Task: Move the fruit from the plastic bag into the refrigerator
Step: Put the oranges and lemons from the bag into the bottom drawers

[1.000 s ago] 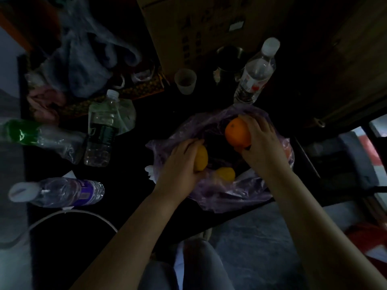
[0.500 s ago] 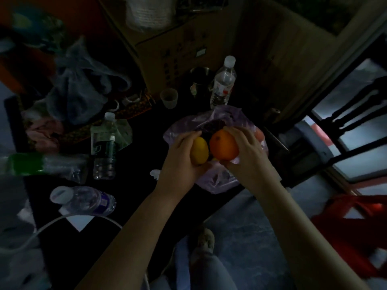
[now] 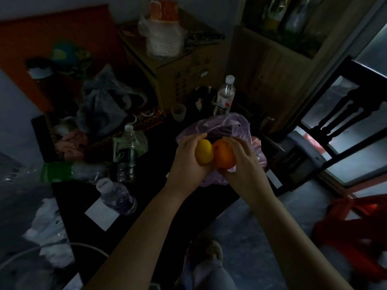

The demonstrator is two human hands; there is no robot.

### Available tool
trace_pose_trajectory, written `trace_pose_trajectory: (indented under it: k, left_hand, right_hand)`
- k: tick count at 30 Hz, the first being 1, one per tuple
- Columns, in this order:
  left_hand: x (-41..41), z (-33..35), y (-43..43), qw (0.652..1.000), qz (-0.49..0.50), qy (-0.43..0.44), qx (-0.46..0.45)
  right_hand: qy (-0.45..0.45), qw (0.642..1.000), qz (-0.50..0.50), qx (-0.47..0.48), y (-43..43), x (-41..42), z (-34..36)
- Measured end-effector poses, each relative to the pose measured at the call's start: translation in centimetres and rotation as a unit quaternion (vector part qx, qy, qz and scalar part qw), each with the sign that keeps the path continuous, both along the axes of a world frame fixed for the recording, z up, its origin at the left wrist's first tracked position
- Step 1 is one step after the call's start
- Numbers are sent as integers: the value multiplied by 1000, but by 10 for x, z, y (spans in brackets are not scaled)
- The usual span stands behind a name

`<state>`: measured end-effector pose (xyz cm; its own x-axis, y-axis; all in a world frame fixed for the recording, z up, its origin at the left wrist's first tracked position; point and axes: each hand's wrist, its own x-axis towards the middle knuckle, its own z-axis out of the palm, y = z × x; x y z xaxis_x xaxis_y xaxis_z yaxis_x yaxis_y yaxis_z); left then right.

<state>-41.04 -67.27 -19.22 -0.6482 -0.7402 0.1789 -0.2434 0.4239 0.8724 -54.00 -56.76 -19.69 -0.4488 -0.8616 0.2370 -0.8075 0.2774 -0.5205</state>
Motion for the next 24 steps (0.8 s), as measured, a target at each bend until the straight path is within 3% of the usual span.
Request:
trace_pose_trajectory:
  k: [14, 24]
  left_hand:
    - [13, 54, 7, 998, -50, -8, -33]
    - [69, 77, 48, 990, -100, -5, -98]
  right_hand:
    - [28, 998, -16, -45, 18, 11, 52]
    - [29, 994, -85, -69, 82, 74, 78]
